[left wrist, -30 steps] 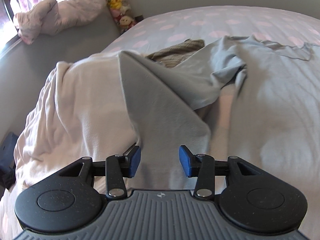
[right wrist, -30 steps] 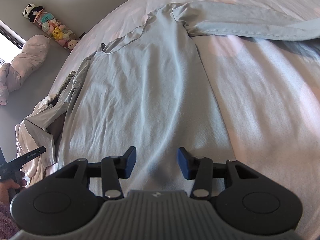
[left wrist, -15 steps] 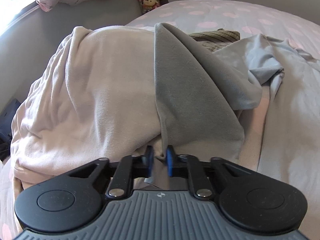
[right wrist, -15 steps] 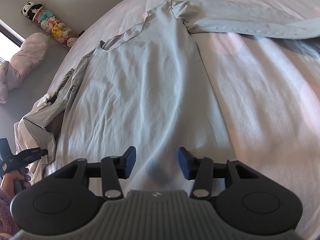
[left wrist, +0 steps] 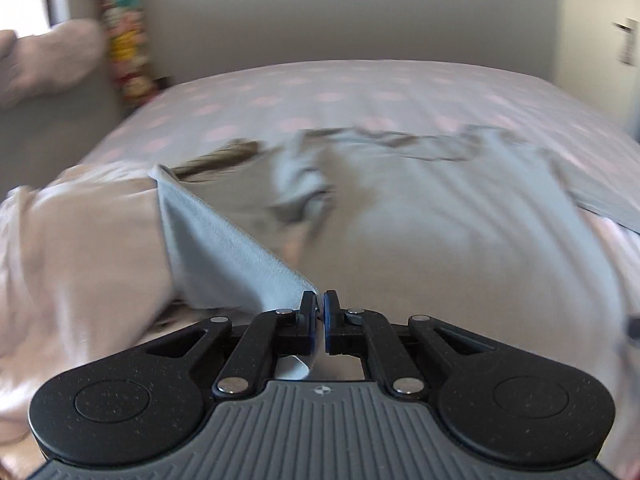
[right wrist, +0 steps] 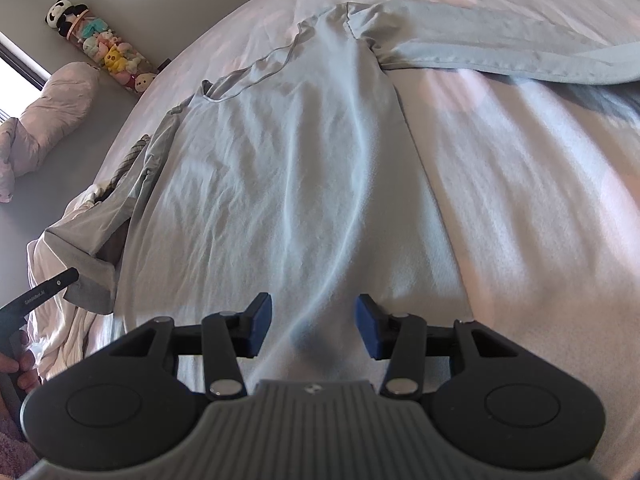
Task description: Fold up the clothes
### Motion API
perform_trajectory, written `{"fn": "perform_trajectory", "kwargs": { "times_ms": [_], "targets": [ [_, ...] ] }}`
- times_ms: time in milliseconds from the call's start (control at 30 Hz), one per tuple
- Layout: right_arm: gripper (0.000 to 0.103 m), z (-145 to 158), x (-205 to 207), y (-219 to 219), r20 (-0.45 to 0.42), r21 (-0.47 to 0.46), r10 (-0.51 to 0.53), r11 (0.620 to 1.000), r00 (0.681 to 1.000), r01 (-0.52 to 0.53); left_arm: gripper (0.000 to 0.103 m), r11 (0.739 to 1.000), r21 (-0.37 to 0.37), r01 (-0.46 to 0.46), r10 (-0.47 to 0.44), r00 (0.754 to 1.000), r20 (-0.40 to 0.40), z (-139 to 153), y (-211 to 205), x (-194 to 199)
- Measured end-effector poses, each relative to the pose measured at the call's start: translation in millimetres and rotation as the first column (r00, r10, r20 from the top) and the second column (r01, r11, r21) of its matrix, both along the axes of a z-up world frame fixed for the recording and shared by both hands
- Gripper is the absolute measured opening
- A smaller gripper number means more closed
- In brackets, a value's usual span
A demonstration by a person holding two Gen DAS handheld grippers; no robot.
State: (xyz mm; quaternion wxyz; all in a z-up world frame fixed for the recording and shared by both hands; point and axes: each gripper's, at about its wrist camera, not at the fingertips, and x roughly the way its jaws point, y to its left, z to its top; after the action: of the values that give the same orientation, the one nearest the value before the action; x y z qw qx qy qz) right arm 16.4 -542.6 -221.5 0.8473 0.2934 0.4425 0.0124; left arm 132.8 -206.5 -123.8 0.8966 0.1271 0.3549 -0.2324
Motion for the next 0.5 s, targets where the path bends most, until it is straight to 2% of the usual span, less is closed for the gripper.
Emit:
{"fn": "perform_trajectory", "kwargs": {
  "times_ms": [100,200,433,500],
  "targets": [
    [0.050,1,-1,0,0.001,-0.001,-0.001,1.000,1.000,0.001,0.002,0.990,-0.017,0.142,-0.143,0.989,-0.045,-5,-22,-12],
    [0.050,1,-2,1,0.001,-0.004,0.000,1.000,1.000,0.000,0.002,0.973,-0.037,0.227,-0.230,0.969,-0.096,-14,-38,-17],
    [0.050,0,-1,3,-0.010,-0.013,0.005,1.000,1.000,-0.005,0.003,0.975,-0.088,0.203,-0.217,0.955,-0.203,-34,-40,-6],
    [0.050,0,-1,3,-0.011,-0.015,0.005,1.000,1.000,-0.005,0.010,0.975,-0.100,0.200,-0.217,0.953,-0.213,-33,-36,-6]
  ]
}}
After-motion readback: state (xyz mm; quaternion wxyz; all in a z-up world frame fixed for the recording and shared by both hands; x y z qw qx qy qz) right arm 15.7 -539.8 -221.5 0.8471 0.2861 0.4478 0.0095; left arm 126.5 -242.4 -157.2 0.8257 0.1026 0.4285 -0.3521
